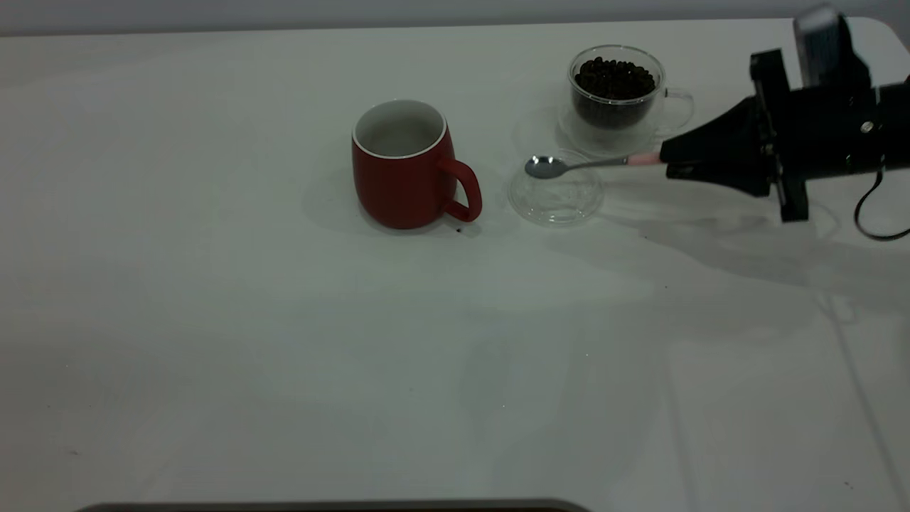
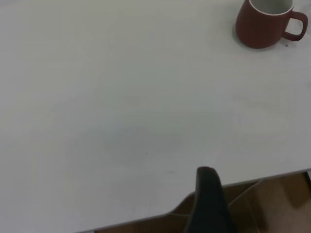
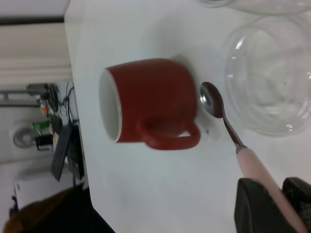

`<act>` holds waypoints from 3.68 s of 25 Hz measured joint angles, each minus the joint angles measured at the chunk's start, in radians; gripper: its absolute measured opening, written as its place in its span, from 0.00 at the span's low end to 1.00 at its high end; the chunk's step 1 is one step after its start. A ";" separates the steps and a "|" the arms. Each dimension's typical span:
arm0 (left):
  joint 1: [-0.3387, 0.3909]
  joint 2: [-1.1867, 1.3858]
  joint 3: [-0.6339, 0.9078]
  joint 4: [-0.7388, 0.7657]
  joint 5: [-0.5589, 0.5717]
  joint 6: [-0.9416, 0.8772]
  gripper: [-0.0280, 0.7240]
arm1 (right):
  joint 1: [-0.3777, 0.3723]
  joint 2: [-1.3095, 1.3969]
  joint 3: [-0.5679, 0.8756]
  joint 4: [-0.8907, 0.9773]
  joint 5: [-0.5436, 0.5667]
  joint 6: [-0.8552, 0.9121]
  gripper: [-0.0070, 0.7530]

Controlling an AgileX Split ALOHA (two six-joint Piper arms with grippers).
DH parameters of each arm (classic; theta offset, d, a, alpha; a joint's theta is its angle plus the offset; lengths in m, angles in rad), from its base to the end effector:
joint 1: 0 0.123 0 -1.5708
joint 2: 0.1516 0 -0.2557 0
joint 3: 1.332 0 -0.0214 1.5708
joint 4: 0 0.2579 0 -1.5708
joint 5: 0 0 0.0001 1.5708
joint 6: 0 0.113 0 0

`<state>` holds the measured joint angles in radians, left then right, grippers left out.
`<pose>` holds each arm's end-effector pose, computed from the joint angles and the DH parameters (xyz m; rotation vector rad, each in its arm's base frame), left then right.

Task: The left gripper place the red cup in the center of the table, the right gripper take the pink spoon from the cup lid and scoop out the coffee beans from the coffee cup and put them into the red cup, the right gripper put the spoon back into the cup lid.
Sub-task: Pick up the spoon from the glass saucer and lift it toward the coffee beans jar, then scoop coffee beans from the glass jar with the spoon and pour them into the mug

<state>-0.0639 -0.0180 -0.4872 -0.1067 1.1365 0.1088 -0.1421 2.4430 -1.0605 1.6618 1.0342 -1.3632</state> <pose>0.0441 -0.0138 0.2607 0.1923 2.1028 -0.1023 0.3437 0.0486 -0.0395 0.3522 2.4734 1.4537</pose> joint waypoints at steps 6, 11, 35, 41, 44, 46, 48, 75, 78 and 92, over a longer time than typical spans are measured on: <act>0.000 0.000 0.000 0.000 0.000 0.000 0.82 | 0.000 -0.134 0.000 -0.051 -0.009 0.011 0.16; 0.000 0.000 0.000 0.000 0.000 0.000 0.82 | -0.003 -0.192 -0.099 -0.144 -0.107 0.118 0.16; 0.000 0.000 0.000 0.000 0.000 0.000 0.82 | -0.021 -0.030 -0.460 -0.447 -0.139 0.466 0.16; 0.000 0.000 0.000 0.000 0.000 0.000 0.82 | -0.048 -0.019 -0.460 -0.446 -0.084 0.527 0.16; 0.000 0.000 0.000 0.000 0.000 0.000 0.82 | -0.072 0.001 -0.461 -0.418 -0.033 0.533 0.16; 0.000 0.000 0.000 0.000 0.000 0.000 0.82 | -0.085 0.018 -0.462 -0.394 -0.010 0.528 0.16; 0.000 0.000 0.000 0.000 0.000 0.000 0.82 | -0.096 0.030 -0.462 -0.378 0.008 0.525 0.16; 0.000 0.000 0.000 0.000 0.000 0.000 0.82 | -0.155 0.128 -0.468 -0.160 0.111 0.444 0.16; 0.000 0.000 0.000 0.000 0.000 0.000 0.82 | -0.160 0.128 -0.468 -0.160 0.111 0.443 0.16; 0.000 0.000 0.000 0.000 0.000 0.000 0.82 | -0.160 0.128 -0.468 -0.183 0.111 0.428 0.16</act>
<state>-0.0639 -0.0180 -0.4872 -0.1067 1.1365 0.1088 -0.3023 2.5707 -1.5287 1.4790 1.1453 -0.9347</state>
